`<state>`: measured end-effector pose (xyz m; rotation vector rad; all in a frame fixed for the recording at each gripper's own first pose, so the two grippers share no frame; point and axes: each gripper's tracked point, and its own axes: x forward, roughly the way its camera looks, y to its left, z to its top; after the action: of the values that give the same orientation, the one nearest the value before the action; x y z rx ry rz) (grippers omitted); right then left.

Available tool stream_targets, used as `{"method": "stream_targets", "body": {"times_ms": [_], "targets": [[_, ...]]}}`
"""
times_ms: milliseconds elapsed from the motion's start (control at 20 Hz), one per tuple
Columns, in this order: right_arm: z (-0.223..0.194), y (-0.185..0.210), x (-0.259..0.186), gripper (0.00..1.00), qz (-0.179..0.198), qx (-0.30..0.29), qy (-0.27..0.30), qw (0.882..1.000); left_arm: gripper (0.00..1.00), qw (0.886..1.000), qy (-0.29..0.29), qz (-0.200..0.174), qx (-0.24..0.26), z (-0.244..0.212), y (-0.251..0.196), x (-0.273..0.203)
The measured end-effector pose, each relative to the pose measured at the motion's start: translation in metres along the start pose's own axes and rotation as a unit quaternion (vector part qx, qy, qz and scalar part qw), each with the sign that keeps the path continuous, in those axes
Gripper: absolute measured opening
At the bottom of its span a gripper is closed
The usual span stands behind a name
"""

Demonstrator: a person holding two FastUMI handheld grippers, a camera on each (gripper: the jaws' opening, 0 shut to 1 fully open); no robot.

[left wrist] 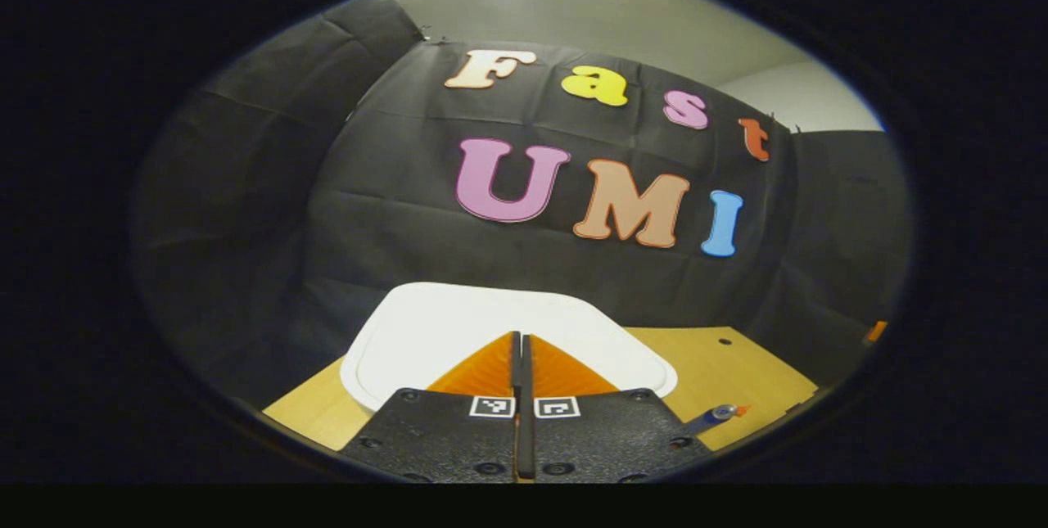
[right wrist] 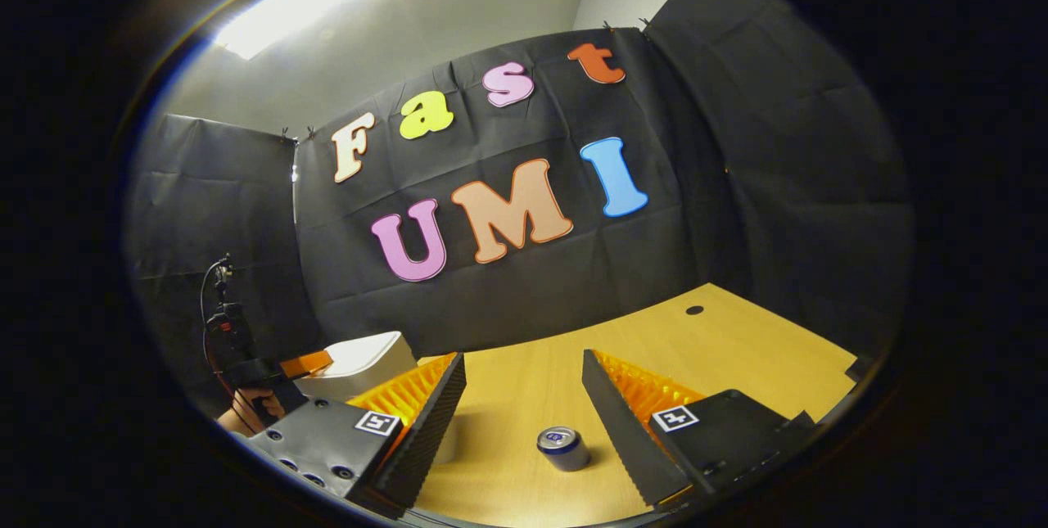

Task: Press the lid of the desktop garbage bin to open it, pick up the crumpled paper on the desktop and throw it into the bin, then pick up the pop can on the desktop and drop it into the bin, and finally close the garbage bin lid.

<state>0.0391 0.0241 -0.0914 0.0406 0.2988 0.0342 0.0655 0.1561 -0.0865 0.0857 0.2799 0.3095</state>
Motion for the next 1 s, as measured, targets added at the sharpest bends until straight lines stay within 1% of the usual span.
{"method": "stream_targets", "body": {"times_ms": [100, 150, 250, 300, 350, 400, 450, 500, 550, 600, 650, 700, 800, 850, 900, 950, 1000], "targets": [[-0.008, 0.011, 0.007, 0.95, 0.017, 0.016, 0.01, 1.0, 0.0, 1.0, -0.006, -0.013, -0.01, 0.003, -0.002, 0.002], [-0.012, 0.014, 0.007, 0.95, 0.022, 0.018, 0.015, 0.999, 0.0, 1.0, -0.009, -0.01, -0.012, 0.008, -0.001, 0.002], [-0.012, 0.013, 0.007, 0.95, 0.019, 0.014, 0.016, 1.0, 0.0, 1.0, -0.023, 0.014, -0.009, 0.024, 0.01, 0.001], [-0.01, 0.01, 0.006, 0.95, 0.015, 0.011, 0.014, 1.0, 0.0, 0.999, -0.044, 0.019, -0.009, 0.039, 0.01, -0.003], [-0.01, 0.005, 0.006, 0.96, 0.009, 0.01, 0.012, 1.0, 0.0, 0.997, -0.071, 0.014, -0.014, 0.06, 0.004, -0.008], [-0.012, 0.004, 0.005, 0.93, 0.003, 0.009, 0.011, 1.0, 0.0, 0.996, -0.09, 0.005, -0.015, 0.076, -0.003, -0.015], [-0.016, -0.009, 0.003, 0.95, -0.012, 0.01, 0.013, 1.0, 0.0, 0.993, -0.115, 0.005, -0.014, 0.096, -0.009, -0.027], [-0.017, -0.017, 0.001, 0.96, -0.02, 0.011, 0.014, 1.0, 0.0, 0.991, -0.13, 0.009, -0.014, 0.108, -0.01, -0.036], [-0.019, -0.025, -0.001, 0.96, -0.027, 0.011, 0.015, 0.999, 0.0, 0.989, -0.146, 0.002, -0.016, 0.119, -0.017, -0.046], [-0.019, -0.032, 0.001, 0.95, -0.035, 0.009, 0.014, 0.999, 0.22, 0.987, -0.157, -0.006, -0.016, 0.127, -0.027, -0.054], [-0.021, -0.041, 0.002, 0.95, -0.043, 0.005, 0.012, 0.999, 0.37, 0.986, -0.163, -0.017, -0.012, 0.129, -0.035, -0.064], [-0.022, -0.052, 0.005, 0.95, -0.047, -0.001, 0.009, 0.999, 0.52, 0.986, -0.163, -0.029, 0.006, 0.127, -0.044, -0.073], [-0.035, -0.084, 0.017, 0.95, -0.06, -0.009, 0.015, 0.998, 0.82, 0.984, -0.165, -0.012, 0.06, 0.13, -0.039, -0.083], [-0.044, -0.101, 0.025, 0.95, -0.07, -0.013, 0.023, 0.997, 0.97, 0.981, -0.176, 0.003, 0.086, 0.135, -0.035, -0.091], [-0.056, -0.118, 0.033, 0.96, -0.078, -0.019, 0.032, 0.996, 0.94, 0.976, -0.19, 0.015, 0.107, 0.142, -0.034, -0.098], [-0.068, -0.135, 0.042, 0.96, -0.088, -0.028, 0.045, 0.995, 0.91, 0.971, -0.205, 0.016, 0.119, 0.149, -0.039, -0.106], [-0.084, -0.15, 0.051, 0.93, -0.094, -0.039, 0.06, 0.993, 0.93, 0.968, -0.217, 0.014, 0.125, 0.151, -0.049, -0.114]]}}
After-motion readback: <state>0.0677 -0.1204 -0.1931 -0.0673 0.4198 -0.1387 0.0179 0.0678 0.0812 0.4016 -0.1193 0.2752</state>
